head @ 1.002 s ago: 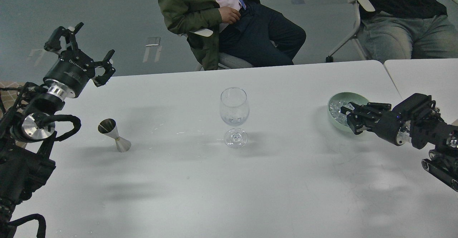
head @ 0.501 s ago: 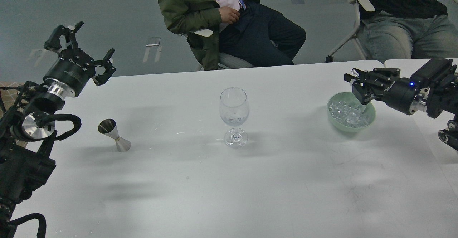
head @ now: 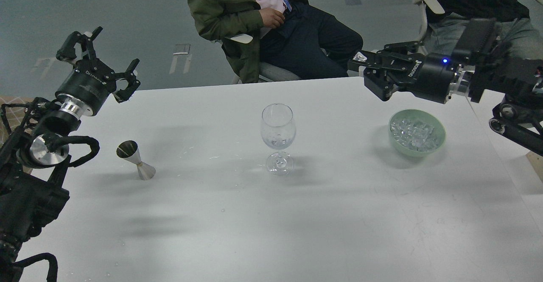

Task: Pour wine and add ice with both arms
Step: 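Carry the ice with the right gripper over the wine glass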

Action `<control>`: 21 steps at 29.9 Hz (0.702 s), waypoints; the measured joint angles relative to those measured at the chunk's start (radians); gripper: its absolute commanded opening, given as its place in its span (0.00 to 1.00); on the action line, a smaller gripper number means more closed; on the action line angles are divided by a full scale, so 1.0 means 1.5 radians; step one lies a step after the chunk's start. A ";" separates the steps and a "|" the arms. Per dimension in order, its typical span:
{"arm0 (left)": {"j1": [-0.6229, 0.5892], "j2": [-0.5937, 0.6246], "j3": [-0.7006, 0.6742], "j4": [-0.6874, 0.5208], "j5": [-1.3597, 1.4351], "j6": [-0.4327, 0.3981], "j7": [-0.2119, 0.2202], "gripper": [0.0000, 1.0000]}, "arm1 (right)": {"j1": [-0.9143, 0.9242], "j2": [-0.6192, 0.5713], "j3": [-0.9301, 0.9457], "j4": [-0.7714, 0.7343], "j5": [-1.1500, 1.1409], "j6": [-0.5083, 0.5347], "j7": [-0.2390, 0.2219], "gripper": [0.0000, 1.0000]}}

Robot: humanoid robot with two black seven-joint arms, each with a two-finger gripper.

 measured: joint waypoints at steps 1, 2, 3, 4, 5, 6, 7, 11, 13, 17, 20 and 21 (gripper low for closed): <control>-0.001 0.000 0.000 0.000 0.000 0.000 0.000 0.99 | 0.008 0.017 -0.006 0.001 -0.004 0.005 0.000 0.00; -0.002 0.000 0.000 0.000 0.000 0.000 0.000 0.99 | 0.014 0.030 -0.012 0.002 -0.006 0.009 0.000 0.00; -0.002 0.000 0.000 0.000 0.000 0.000 0.000 0.99 | 0.021 0.045 -0.019 0.001 -0.008 0.013 0.000 0.00; -0.002 0.000 0.000 0.000 0.000 0.000 -0.001 0.99 | 0.029 0.060 -0.028 0.001 -0.008 0.017 0.000 0.00; -0.003 0.000 0.000 0.000 0.000 0.000 -0.001 0.99 | 0.036 0.075 -0.038 0.001 -0.009 0.020 0.000 0.00; -0.003 0.000 0.000 0.000 0.000 0.000 -0.001 0.99 | 0.043 0.090 -0.047 0.000 -0.009 0.023 0.000 0.00; -0.003 0.000 0.000 0.000 0.000 0.000 -0.001 0.99 | 0.049 0.107 -0.057 -0.001 -0.009 0.025 0.000 0.00; -0.003 -0.001 0.000 0.000 0.000 0.000 -0.001 0.99 | 0.065 0.147 -0.073 -0.007 -0.009 0.034 -0.001 0.00; -0.003 -0.001 0.000 0.000 0.000 0.000 -0.001 0.99 | 0.072 0.159 -0.074 -0.008 -0.009 0.042 -0.001 0.00; -0.003 0.000 0.000 0.000 -0.001 0.000 -0.001 0.99 | 0.078 0.165 -0.075 -0.008 -0.009 0.054 -0.002 0.00; -0.003 -0.004 0.000 0.000 0.000 0.000 -0.001 0.99 | 0.079 0.172 -0.077 -0.014 -0.009 0.066 -0.003 0.00; -0.003 -0.006 0.000 0.000 0.000 0.000 0.000 0.99 | 0.079 0.177 -0.079 -0.018 -0.009 0.068 -0.004 0.00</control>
